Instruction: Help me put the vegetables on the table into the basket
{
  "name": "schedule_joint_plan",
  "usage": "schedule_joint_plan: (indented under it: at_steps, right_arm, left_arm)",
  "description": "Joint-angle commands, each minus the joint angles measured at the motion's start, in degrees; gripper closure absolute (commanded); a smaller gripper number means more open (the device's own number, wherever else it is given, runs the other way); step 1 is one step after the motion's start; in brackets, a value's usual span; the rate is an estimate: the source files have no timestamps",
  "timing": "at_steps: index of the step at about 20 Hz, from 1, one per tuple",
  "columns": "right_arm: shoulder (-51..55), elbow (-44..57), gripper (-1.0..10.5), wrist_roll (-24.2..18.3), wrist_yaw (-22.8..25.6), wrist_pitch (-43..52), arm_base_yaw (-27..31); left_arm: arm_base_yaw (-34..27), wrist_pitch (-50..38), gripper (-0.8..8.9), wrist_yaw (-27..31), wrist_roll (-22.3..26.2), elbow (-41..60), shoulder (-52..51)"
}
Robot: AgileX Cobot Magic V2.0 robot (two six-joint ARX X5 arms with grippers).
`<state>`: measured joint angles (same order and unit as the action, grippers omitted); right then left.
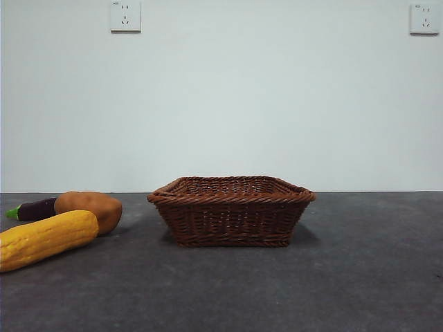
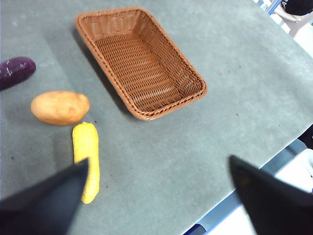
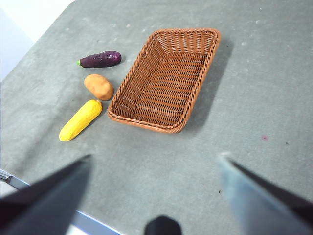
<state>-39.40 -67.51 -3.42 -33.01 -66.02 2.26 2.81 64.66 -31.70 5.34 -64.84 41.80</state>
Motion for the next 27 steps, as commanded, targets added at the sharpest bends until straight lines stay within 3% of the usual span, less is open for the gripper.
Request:
schedule_joint_plan:
  at_steps: [1,6,9,15,20,27]
  right_arm:
    - [-0.55,-0.17,2.9,0.39,-0.22,0.37,-0.07]
    - [-2.91,-0.17,2.9,0.42,-0.24,0.68,-0.09]
    - [-6.49,-0.22,2.9,3.58,-0.24,4.50,-0.09]
    - [-22.91,-5.25,2.9,6.36,0.48,11.74,-3.89]
    - [-41.75,-14.73,2.9,6.36,9.57,15.58,-12.52]
    - [-65.79,-26.14,2.9,6.38,18.27,16.76,-19.23]
  left_arm:
    - [0.24,-0.46,1.55,-0.26,-0.20,-0.50,0.85]
    - [0.24,-1.18,1.56,-0.24,-0.20,-1.05,2.82]
    - [0.24,-3.98,1.56,-0.26,-0.76,-1.07,3.80]
    - [0.24,-4.74,1.56,-0.22,-0.83,-1.07,5.97]
    - [0.24,-5.66,1.56,-0.22,-0.83,-1.09,8.04]
    - [0.24,-6.12,1.56,0.42,-0.83,-1.09,9.31]
